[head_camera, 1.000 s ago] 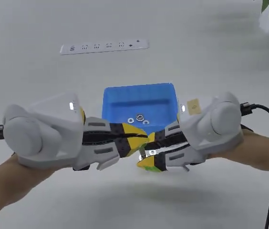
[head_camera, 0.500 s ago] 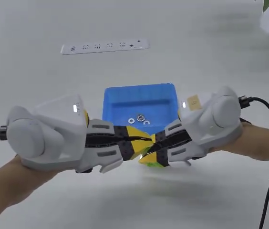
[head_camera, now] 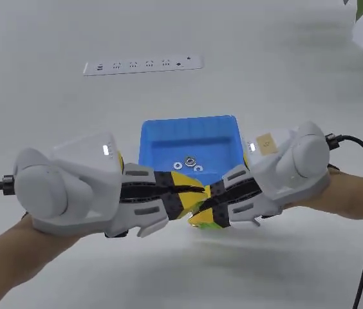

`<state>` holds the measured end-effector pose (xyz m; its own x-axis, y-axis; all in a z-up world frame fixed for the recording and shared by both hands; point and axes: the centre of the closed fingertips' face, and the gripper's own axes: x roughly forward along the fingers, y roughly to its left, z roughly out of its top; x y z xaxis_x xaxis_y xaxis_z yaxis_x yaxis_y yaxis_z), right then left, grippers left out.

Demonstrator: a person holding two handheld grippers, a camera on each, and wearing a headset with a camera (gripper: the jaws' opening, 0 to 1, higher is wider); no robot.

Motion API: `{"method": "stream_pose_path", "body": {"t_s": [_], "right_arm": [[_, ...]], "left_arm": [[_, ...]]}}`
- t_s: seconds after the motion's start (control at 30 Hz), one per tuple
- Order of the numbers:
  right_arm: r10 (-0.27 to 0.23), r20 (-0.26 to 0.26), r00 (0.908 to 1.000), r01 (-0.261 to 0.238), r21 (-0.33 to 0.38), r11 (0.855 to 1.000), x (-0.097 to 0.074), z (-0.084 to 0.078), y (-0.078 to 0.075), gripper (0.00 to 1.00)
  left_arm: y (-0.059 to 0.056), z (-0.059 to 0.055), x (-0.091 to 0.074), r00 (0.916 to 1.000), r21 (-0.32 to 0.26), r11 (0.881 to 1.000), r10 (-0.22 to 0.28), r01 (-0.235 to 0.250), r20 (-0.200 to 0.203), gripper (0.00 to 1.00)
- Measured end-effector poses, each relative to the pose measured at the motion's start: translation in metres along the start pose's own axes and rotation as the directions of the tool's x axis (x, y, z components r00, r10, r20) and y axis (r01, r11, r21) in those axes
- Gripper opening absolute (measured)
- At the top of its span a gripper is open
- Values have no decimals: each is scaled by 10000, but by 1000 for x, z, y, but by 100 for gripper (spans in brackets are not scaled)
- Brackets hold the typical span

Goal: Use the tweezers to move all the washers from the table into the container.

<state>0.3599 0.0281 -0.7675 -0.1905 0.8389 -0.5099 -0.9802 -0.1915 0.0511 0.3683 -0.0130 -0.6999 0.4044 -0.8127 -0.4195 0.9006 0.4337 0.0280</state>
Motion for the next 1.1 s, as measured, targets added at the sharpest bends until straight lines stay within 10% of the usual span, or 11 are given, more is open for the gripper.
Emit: {"method": "stream_pose_path", "body": {"t_s": [0.5,1.1], "right_arm": [[-50,-81,10000,49,-170,9998,-6,16,12,9],[-601,281,9978,616,-553,9966,-29,58,10,9]], "left_arm": [[-3,-1,-37,9948,-776,9925,973,-946,310,31],[-8,-16,-95,9508,-2503,9257,3054,-2838,516,62]]}}
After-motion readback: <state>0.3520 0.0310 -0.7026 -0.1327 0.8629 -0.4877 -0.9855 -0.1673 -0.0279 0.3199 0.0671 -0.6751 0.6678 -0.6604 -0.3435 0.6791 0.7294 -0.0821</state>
